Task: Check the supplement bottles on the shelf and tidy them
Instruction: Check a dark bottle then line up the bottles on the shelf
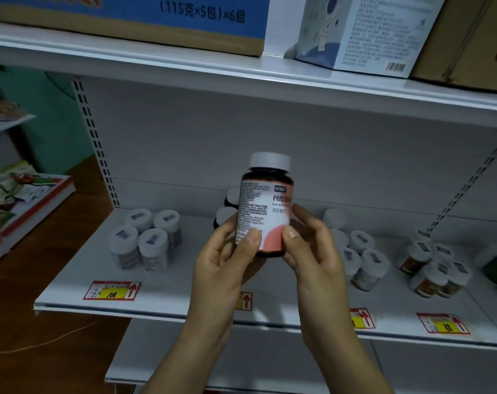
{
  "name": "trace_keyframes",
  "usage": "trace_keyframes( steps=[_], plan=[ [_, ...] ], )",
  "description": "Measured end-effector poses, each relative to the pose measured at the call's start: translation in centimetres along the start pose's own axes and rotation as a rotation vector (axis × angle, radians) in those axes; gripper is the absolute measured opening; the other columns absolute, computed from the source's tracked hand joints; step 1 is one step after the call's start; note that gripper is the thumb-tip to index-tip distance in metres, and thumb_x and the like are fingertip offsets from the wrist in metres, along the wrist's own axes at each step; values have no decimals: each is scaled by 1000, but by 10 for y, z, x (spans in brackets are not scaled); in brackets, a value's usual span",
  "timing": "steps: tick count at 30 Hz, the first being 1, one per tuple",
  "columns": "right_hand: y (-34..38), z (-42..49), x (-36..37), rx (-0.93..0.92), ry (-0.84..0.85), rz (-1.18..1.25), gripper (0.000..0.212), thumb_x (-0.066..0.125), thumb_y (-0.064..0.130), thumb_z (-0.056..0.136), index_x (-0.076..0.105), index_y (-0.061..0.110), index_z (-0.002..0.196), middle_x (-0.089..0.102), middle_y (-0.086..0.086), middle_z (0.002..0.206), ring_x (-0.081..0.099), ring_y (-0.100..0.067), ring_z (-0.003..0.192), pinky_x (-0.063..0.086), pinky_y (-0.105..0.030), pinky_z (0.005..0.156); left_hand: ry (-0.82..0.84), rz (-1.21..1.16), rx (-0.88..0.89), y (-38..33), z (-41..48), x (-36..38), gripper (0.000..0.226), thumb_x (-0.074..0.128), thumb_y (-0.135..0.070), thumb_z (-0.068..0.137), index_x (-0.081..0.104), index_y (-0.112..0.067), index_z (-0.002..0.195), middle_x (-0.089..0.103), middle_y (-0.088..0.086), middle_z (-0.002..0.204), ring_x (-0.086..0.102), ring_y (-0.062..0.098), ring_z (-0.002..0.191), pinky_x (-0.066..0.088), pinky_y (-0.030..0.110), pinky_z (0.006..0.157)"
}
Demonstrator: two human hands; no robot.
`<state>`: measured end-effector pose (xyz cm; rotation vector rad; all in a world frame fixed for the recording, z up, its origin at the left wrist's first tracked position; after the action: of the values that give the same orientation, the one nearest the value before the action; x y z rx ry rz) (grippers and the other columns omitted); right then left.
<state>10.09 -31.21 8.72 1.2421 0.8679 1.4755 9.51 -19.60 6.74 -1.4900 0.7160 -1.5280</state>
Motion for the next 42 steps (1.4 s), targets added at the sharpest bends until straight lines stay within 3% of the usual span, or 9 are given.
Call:
trace_keyframes(
  steps=[5, 8, 13, 18, 20, 27, 31, 35, 42],
  plan=[
    [-3, -16, 17, 11, 97, 41, 47, 69, 15, 83, 53, 18, 127, 70, 8, 113, 66, -4, 103, 50, -13, 79, -206, 401, 377, -10, -13, -1, 50, 81, -37, 70, 58, -34, 114, 64, -9, 111, 63, 2, 102, 54, 19, 81],
    [-7, -18, 18, 73, 110, 110, 49, 73, 17, 77, 55, 15, 123, 71, -4, 110, 69, -15, 98, 53, -18, 75, -182, 639, 562, -7, -25, 3, 44, 68, -41, 75, 59, -38, 118, 49, -14, 120, 59, 15, 108, 54, 27, 86],
    [-8, -16, 4, 125, 60, 126, 45, 76, 23, 78, 59, 13, 118, 72, -7, 106, 70, -20, 96, 54, -23, 75, -64, 508, 482, -3, -35, 0, 44, 64, -34, 79, 56, -37, 122, 59, -14, 123, 58, 11, 115, 50, 18, 86],
    [-12, -18, 0, 93, 72, 87, 50, 66, 42, 69, 64, 16, 112, 72, -8, 103, 68, -19, 94, 54, -25, 78, 113, 120, -43, 23, -29, -3, 60, 66, -46, 73, 58, -22, 127, 68, 2, 121, 62, 20, 115, 51, 28, 95],
    [-10, -17, -2, 86, 69, 52, 46, 65, 41, 69, 65, 17, 108, 73, -3, 95, 68, -13, 87, 53, -21, 73, 127, 24, -113, 28, -31, 1, 59, 71, -42, 70, 61, -13, 121, 71, 11, 112, 66, 26, 107, 55, 30, 88],
    [-2, -31, -3, -34, -38, -44, 30, 58, 1, 89, 57, 11, 117, 71, 22, 89, 67, 6, 83, 49, -9, 67, -163, 58, 109, 15, -32, -6, 56, 89, -15, 60, 59, -17, 106, 74, 1, 100, 70, 16, 96, 55, 22, 76],
    [-3, -40, 3, -52, -13, -16, 32, 57, 10, 92, 58, 14, 124, 71, 16, 106, 66, 1, 96, 50, -11, 74, -215, 187, 250, 5, -37, -4, 58, 88, -18, 59, 55, -20, 106, 70, -12, 101, 66, 9, 100, 53, 19, 76],
    [-1, -45, 16, -1, 122, -75, 58, 66, 25, 82, 47, 25, 137, 66, 15, 120, 63, -3, 110, 50, -14, 84, -226, 290, 366, 0, -42, 0, 60, 81, -17, 61, 51, -29, 111, 65, -22, 107, 64, 2, 102, 55, 19, 75],
    [5, -34, 5, 54, 17, 48, 49, 66, 24, 72, 60, 14, 120, 74, 4, 99, 71, -5, 87, 52, -12, 67, -151, 585, 583, -4, -54, 4, 41, 61, -29, 81, 57, -28, 121, 55, -2, 125, 53, 10, 121, 48, 18, 90]
  ],
)
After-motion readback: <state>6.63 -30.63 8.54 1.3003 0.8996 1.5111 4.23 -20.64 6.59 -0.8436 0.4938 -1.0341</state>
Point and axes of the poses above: each hand's wrist, its own z-axis towards the middle knuckle, its own x-axis out of the palm, y = z × x, the point moved 5 cm from there along z, towards the middle knuckle
